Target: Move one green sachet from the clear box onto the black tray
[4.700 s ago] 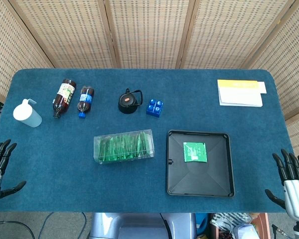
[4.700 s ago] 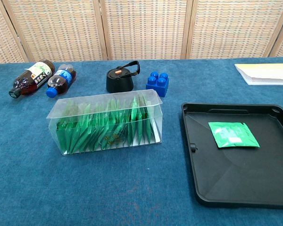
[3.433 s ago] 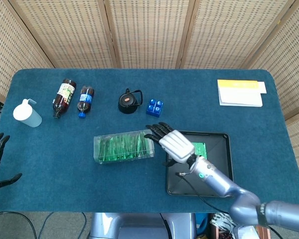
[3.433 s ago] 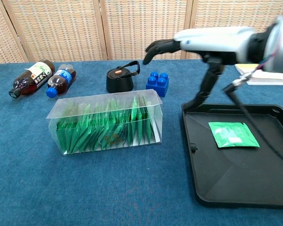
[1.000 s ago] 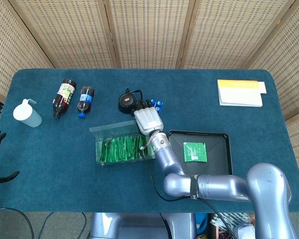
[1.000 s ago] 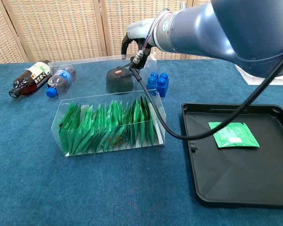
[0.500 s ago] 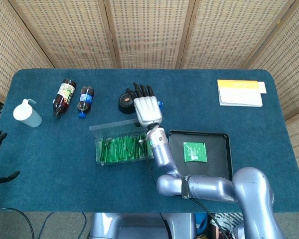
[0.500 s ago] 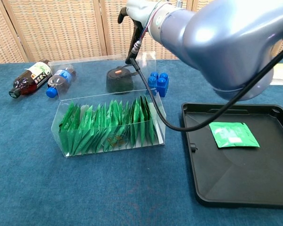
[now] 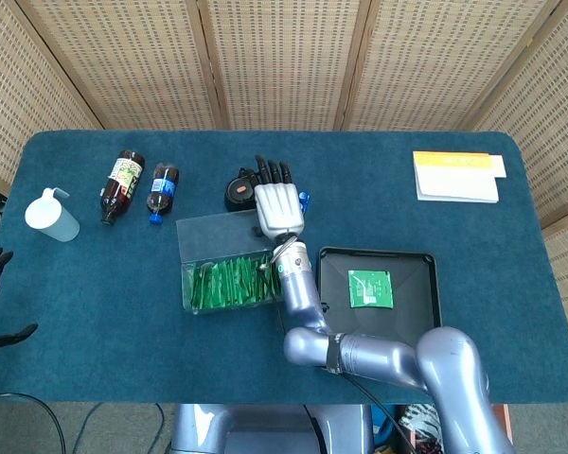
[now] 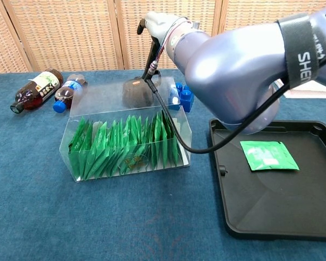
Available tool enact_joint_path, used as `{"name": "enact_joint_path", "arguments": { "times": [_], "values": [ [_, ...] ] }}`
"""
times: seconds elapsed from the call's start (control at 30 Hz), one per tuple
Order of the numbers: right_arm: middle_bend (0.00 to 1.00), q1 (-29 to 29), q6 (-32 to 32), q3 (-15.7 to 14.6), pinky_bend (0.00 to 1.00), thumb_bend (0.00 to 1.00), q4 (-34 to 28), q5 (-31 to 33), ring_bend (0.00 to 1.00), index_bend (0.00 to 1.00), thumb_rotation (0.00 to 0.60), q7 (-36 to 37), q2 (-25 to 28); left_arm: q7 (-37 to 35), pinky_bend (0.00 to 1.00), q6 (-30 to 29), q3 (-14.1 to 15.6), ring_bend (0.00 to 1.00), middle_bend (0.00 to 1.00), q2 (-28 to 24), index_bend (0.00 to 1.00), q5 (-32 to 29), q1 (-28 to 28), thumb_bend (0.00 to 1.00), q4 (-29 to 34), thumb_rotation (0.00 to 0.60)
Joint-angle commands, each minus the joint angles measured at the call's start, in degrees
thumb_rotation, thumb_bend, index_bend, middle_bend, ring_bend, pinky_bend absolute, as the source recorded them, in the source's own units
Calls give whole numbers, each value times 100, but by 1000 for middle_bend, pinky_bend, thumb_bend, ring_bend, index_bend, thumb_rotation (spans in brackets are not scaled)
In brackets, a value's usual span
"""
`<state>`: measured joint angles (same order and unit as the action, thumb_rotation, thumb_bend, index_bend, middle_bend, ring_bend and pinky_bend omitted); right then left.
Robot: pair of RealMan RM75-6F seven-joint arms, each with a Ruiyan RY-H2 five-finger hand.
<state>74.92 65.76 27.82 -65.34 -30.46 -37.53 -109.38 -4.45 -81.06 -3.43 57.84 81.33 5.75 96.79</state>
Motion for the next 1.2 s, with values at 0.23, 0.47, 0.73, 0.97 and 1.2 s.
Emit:
{"name": "enact_joint_path", "arguments": {
  "times": [0.23,0.47,0.73,0.97,1.2],
  "values": [
    [0,-594,-122,-564,0,108,-1328,-981,0,220,600,108,847,70,0,58,30,0,0,37,0,9,26,64,3,600],
    [5,-1045,-310,-1283,0,145,-2163,-2113,0,373,600,376,1577,187,0,58,62,0,0,82,0,72,42,63,35,600],
    [31,-1433,-418,-1896,0,314,-2710,-3000,0,430,600,641,2041,220,0,24,81,0,0,92,0,106,30,63,52,600],
    [41,-1664,-419,-2220,0,315,-3092,-3493,0,430,600,548,2244,290,0,122,122,0,0,127,0,145,80,63,45,600],
    [45,-1745,-478,-2124,0,316,-3057,-3561,0,442,600,557,2167,391,0,97,134,0,0,159,0,151,77,63,75,600]
  ]
}}
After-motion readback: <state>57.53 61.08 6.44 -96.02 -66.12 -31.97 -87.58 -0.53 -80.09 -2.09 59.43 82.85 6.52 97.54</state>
